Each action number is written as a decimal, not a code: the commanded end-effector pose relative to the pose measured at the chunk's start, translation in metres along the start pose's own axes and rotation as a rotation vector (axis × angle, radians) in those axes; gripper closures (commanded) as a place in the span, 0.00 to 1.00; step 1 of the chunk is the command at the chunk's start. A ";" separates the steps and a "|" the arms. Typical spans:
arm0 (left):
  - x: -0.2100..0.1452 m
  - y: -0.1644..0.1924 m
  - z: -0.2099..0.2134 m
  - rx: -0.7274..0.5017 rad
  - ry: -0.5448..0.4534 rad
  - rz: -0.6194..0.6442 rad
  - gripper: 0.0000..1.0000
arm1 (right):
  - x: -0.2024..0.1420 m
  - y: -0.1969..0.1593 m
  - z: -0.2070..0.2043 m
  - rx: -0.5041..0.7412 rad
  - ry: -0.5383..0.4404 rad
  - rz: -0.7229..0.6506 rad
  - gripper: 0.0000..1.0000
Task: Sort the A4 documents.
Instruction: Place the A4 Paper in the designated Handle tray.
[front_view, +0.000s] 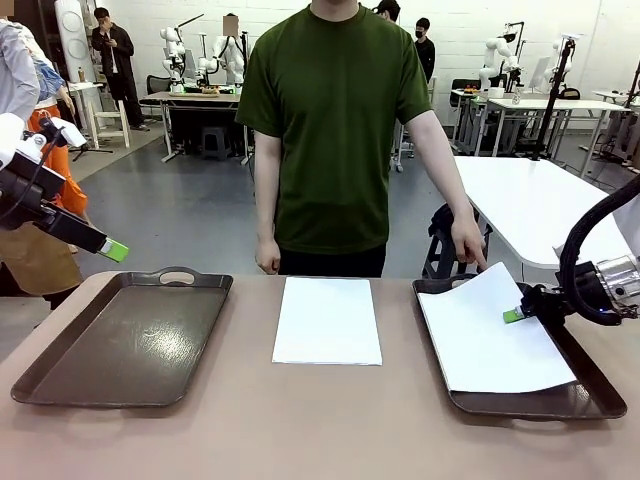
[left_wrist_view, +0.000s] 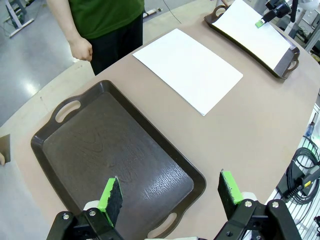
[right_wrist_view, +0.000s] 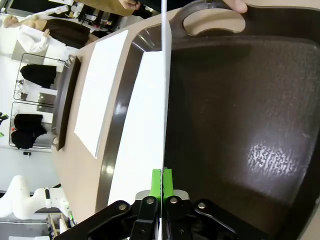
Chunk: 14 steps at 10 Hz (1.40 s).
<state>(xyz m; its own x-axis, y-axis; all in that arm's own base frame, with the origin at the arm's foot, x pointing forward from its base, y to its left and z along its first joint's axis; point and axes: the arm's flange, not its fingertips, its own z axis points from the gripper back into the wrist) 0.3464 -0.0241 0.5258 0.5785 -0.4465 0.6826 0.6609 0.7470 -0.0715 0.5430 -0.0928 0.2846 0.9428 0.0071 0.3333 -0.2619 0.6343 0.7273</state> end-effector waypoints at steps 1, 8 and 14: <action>-0.001 0.002 -0.001 -0.016 -0.012 -0.007 0.00 | 0.002 -0.003 0.005 -0.044 0.007 0.009 0.99; -0.001 0.002 -0.001 -0.016 -0.012 -0.007 0.00 | 0.004 0.021 0.018 -0.167 0.044 0.084 0.61; -0.001 0.002 -0.001 -0.016 -0.012 -0.007 0.00 | 0.004 0.028 0.046 -0.349 0.054 0.138 0.01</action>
<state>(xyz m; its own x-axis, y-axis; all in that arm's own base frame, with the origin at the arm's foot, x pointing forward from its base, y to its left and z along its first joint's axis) 0.3464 -0.0241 0.5258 0.5786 -0.4462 0.6827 0.6608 0.7471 -0.0718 0.5381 -0.1156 0.3315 0.9087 0.1528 0.3886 -0.3346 0.8231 0.4588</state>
